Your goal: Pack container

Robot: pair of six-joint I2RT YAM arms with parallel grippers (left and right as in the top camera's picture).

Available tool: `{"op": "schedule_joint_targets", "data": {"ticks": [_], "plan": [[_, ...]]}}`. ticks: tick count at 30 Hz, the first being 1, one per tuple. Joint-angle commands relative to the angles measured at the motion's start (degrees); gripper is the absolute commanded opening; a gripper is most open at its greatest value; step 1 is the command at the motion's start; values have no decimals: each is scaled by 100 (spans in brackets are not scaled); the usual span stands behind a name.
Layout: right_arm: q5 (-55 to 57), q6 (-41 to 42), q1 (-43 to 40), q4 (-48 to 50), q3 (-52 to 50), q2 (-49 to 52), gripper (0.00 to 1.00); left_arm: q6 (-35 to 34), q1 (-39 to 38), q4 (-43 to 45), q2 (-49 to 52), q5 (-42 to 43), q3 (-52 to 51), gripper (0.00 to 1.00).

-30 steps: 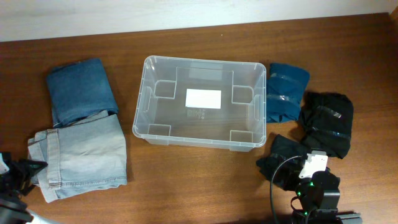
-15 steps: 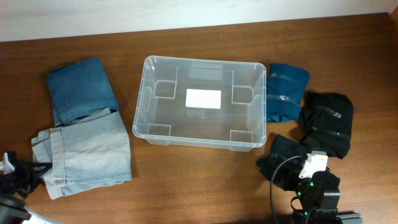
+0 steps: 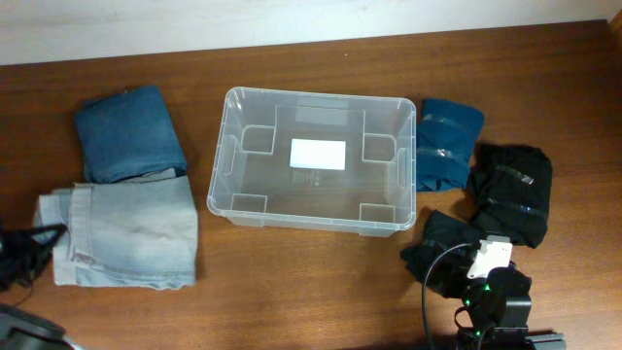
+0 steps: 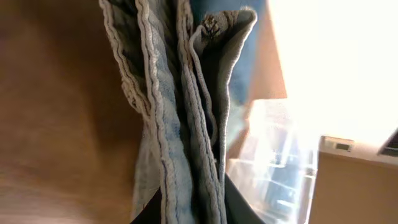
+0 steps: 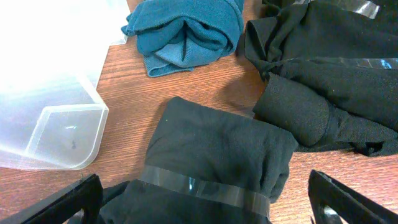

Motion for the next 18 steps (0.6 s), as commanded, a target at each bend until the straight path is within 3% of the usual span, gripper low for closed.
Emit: {"op": "schedule_joint_targets", "data": {"ticks": [1,14,18], "plan": [[-11,-20,-4,0,-52,-42,98,-149,20,39,-577,811,63,1],[-11,-20,-7,0,-52,-42,98,-297,20,37,-1108,946,63,1],[-9,-22,-7,0,-52,-42,99,-350,20,33,-1108,155,63,1]]}}
